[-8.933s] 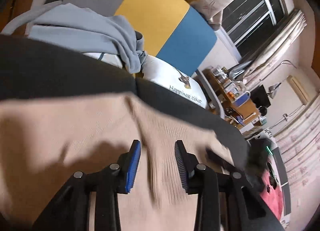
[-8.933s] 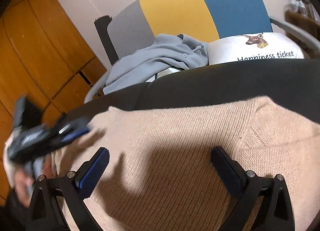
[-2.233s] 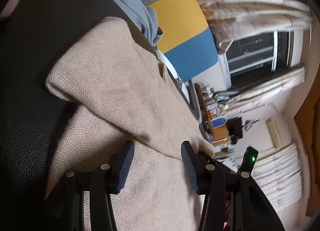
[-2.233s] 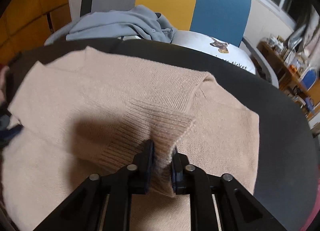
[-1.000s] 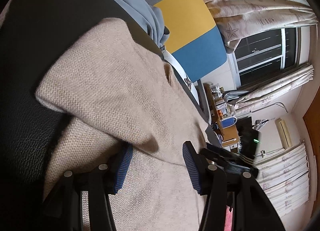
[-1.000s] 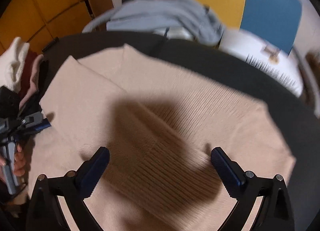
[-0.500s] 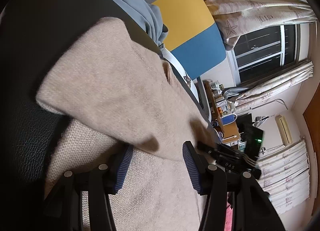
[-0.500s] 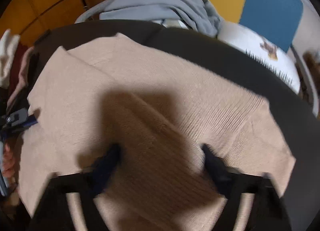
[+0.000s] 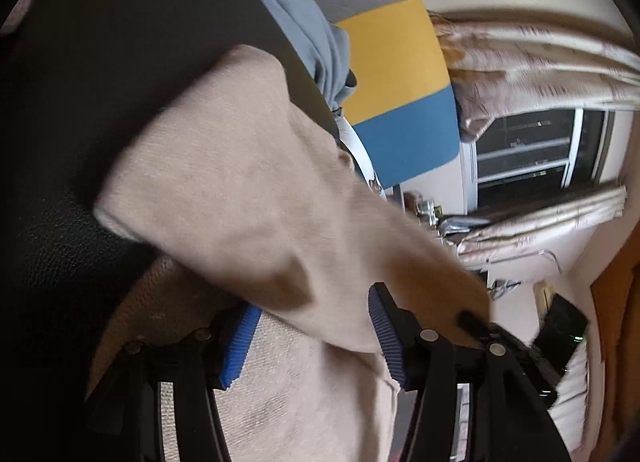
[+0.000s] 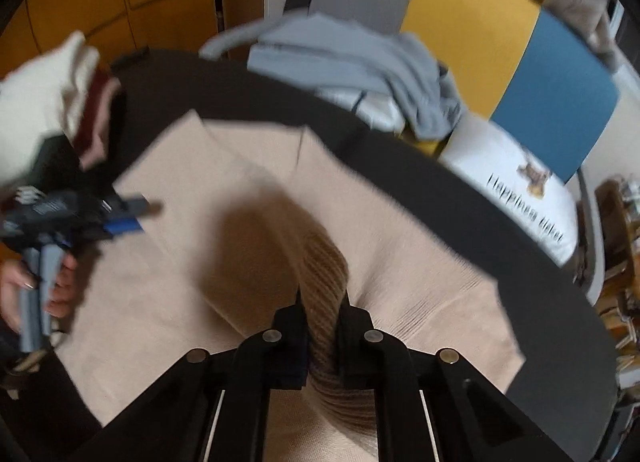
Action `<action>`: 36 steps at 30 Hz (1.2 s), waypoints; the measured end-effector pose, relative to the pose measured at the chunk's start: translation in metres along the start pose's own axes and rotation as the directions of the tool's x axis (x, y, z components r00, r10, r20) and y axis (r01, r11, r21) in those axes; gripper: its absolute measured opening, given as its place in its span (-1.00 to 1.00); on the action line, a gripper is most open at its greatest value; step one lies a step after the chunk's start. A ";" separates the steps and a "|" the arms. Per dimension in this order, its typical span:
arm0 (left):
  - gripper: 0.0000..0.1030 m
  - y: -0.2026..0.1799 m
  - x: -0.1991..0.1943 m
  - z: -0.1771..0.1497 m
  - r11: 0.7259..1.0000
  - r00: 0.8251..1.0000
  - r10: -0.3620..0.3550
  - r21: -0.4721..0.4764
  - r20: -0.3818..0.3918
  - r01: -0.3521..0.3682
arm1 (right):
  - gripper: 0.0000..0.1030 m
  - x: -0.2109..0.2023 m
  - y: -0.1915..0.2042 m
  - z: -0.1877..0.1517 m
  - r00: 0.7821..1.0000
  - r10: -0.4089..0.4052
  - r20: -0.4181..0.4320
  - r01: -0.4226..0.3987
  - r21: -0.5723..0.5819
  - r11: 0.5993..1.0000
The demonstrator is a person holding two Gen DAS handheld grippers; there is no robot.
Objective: Fold clothes
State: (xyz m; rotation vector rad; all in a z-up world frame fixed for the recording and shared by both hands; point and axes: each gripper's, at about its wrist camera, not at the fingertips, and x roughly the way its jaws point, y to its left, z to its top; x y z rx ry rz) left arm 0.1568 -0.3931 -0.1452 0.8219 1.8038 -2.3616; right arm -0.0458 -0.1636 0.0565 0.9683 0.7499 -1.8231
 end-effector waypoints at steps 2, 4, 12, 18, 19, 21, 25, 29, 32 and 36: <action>0.14 0.000 0.000 0.000 1.000 1.000 0.003 -0.019 0.000 -0.003 | -0.81 -0.021 -0.003 0.011 0.999 -0.010 0.036 0.010 0.001 1.000; 0.17 0.000 0.001 0.001 0.999 1.000 0.003 -0.035 0.003 -0.003 | -0.81 -0.043 -0.006 0.022 0.997 -0.026 0.071 0.026 -0.001 1.000; 0.09 0.001 0.003 0.006 0.986 0.996 0.017 -0.164 0.089 -0.002 | -0.81 -0.053 -0.015 0.024 0.996 -0.029 0.088 0.029 0.004 1.000; -0.45 -0.005 0.002 0.000 0.993 0.991 0.059 -0.107 0.123 -0.046 | -0.81 -0.044 -0.046 0.007 0.992 -0.102 0.072 0.096 0.082 0.992; -0.49 -0.006 0.002 -0.001 0.995 0.991 0.067 -0.084 0.118 -0.058 | -0.81 -0.042 -0.058 0.001 0.991 -0.115 0.065 0.107 0.116 0.988; -0.58 -0.009 0.003 -0.004 0.996 0.990 0.085 -0.038 0.111 -0.082 | -0.81 -0.035 -0.077 -0.014 0.991 -0.129 0.044 0.120 0.172 0.978; -0.66 -0.015 0.006 -0.011 0.990 0.988 0.122 0.054 0.098 -0.128 | -0.81 0.002 -0.107 -0.060 0.996 -0.083 -0.026 0.087 0.306 0.948; -0.66 -0.020 0.008 -0.017 0.974 0.983 0.160 0.146 0.088 -0.171 | -0.65 0.038 -0.118 -0.104 0.998 -0.011 -0.058 0.034 0.418 0.908; -0.62 -0.017 0.002 -0.021 0.972 0.985 0.154 0.166 0.083 -0.166 | -0.36 0.040 -0.128 -0.135 0.999 0.034 0.015 -0.037 0.530 0.847; -0.40 -0.013 -0.005 -0.021 0.987 0.993 0.091 0.127 0.070 -0.099 | 0.01 0.011 -0.143 -0.182 0.975 0.067 0.213 -0.194 0.659 0.727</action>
